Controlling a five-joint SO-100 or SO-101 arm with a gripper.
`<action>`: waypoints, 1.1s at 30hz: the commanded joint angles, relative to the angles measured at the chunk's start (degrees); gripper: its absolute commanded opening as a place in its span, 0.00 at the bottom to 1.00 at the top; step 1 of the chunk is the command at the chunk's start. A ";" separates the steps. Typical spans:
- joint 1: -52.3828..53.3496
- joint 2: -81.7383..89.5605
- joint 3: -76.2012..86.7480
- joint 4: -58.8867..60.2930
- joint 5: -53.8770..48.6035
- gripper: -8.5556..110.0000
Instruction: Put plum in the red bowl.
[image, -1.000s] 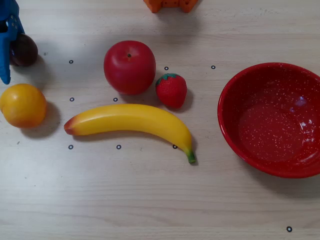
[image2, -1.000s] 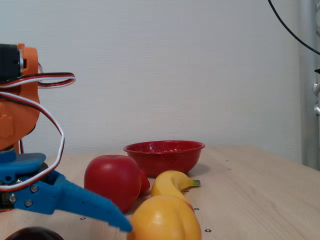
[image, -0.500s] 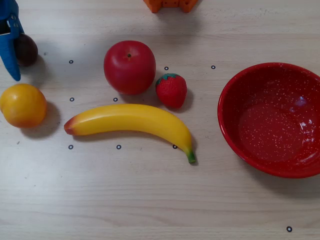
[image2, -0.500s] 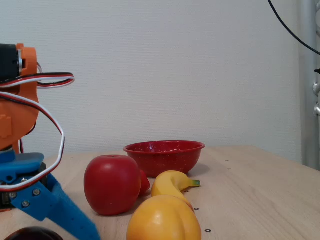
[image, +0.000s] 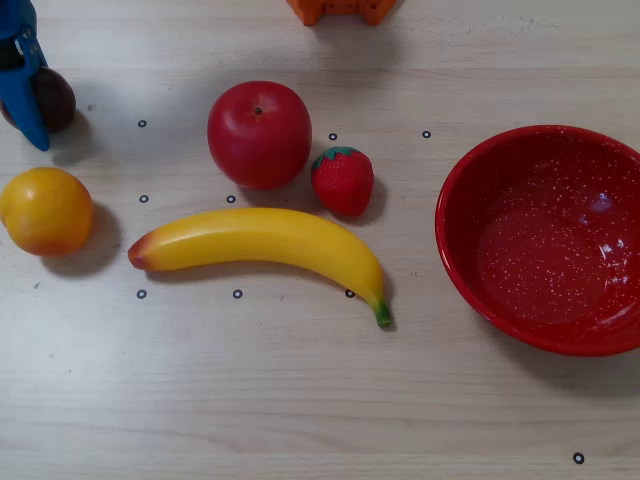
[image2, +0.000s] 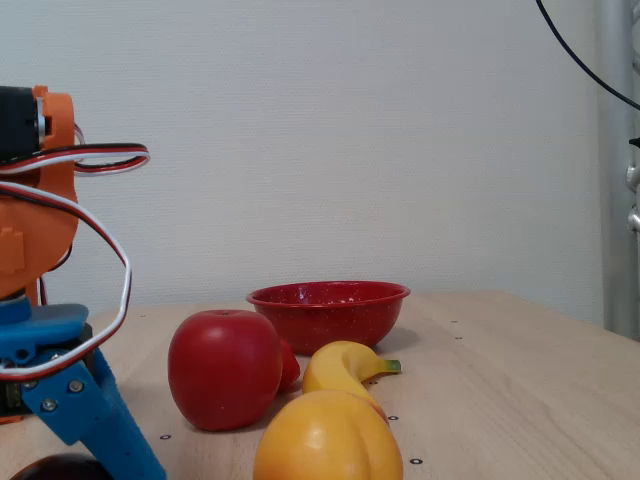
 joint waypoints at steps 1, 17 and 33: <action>-0.09 2.81 -4.48 -0.97 1.23 0.15; 1.41 11.51 -7.12 3.96 -5.10 0.07; 20.48 37.44 -5.36 15.29 -28.74 0.07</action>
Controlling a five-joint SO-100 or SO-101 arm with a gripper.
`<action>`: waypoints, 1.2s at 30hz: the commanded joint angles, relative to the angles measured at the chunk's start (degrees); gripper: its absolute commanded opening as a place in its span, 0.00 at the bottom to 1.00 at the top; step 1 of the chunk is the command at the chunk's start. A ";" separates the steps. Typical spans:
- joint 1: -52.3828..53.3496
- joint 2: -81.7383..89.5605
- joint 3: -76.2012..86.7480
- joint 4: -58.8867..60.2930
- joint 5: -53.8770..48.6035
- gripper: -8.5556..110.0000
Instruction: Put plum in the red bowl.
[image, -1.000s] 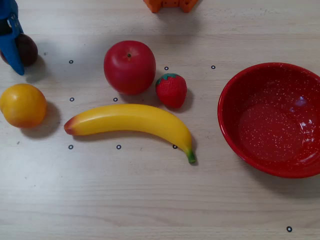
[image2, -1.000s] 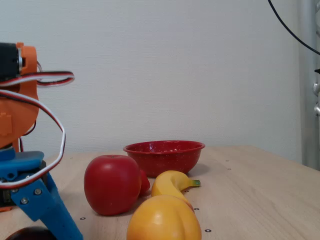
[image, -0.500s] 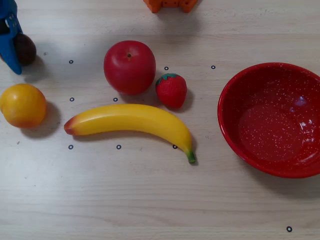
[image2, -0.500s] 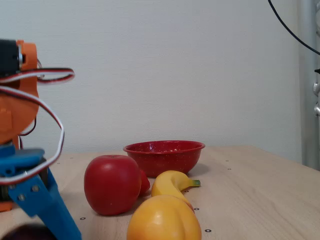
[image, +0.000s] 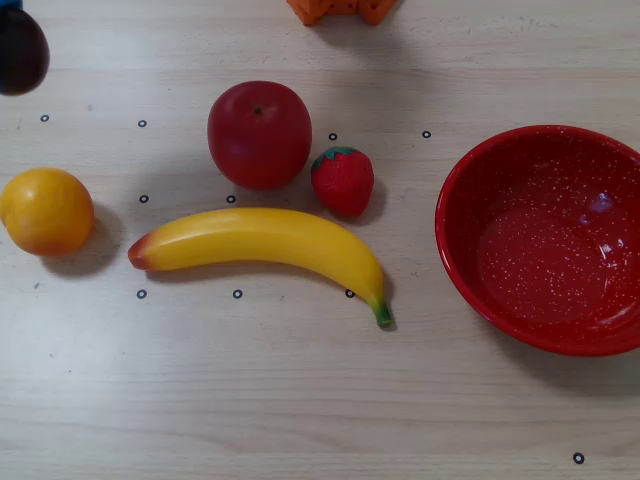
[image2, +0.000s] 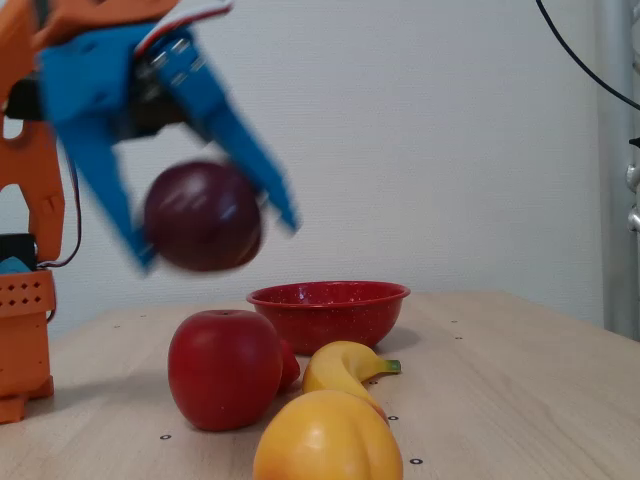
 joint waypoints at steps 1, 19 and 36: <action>5.71 10.37 -3.43 4.92 -5.98 0.07; 46.14 32.08 20.04 -10.20 -46.23 0.07; 74.79 31.55 42.28 -31.73 -42.54 0.07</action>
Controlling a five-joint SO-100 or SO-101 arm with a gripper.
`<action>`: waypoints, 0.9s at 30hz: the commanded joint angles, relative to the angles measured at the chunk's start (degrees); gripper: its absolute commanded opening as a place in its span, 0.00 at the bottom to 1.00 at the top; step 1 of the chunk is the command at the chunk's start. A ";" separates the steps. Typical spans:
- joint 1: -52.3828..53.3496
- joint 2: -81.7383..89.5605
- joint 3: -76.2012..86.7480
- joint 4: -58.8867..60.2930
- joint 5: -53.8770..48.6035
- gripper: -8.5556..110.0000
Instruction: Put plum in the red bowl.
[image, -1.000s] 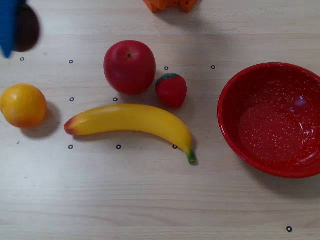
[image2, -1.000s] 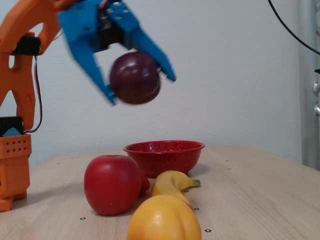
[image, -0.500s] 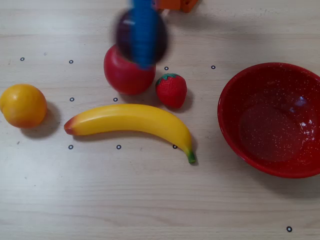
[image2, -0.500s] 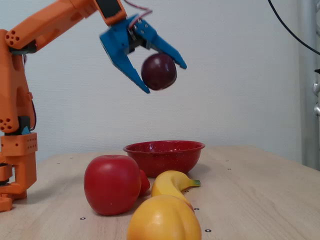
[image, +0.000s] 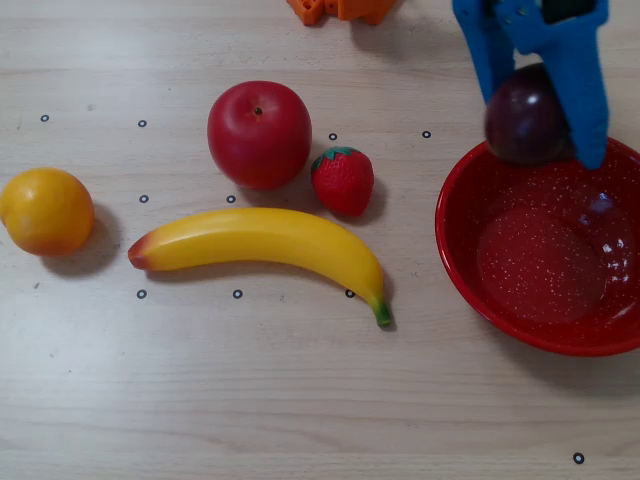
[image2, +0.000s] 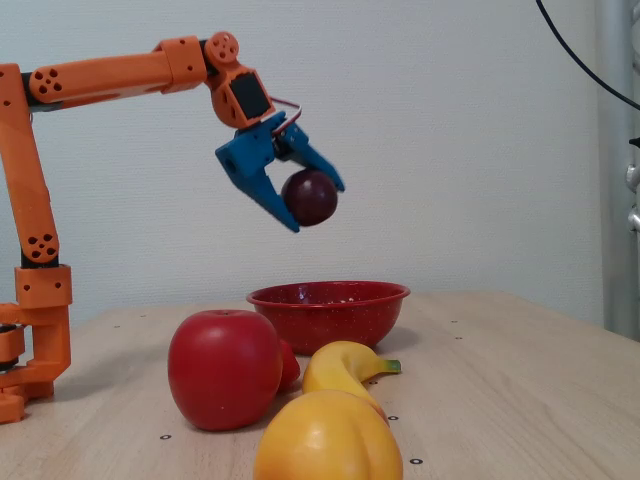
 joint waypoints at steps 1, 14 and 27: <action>2.37 0.79 -2.20 -2.99 2.64 0.07; 5.54 -16.61 -7.56 -5.19 3.78 0.18; 5.27 -20.30 -10.55 -7.82 3.96 0.51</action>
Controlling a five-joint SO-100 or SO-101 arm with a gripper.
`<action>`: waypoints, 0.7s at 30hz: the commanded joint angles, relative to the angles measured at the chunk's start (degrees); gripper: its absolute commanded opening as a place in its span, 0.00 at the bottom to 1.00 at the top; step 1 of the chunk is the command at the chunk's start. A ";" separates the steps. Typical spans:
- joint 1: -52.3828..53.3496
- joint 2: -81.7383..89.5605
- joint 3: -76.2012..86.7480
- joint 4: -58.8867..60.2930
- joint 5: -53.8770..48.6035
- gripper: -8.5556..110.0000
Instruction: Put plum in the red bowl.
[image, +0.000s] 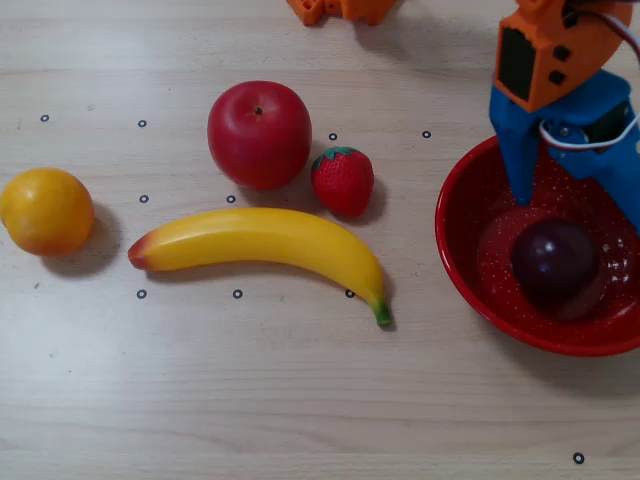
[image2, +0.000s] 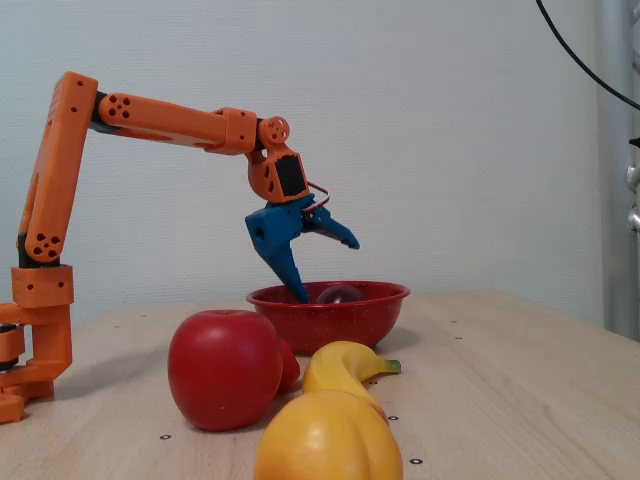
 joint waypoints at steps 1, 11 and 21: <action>0.00 3.69 -5.98 -0.53 0.97 0.51; -2.90 11.95 -7.56 -0.26 0.35 0.18; -10.55 26.54 2.11 6.86 -2.11 0.07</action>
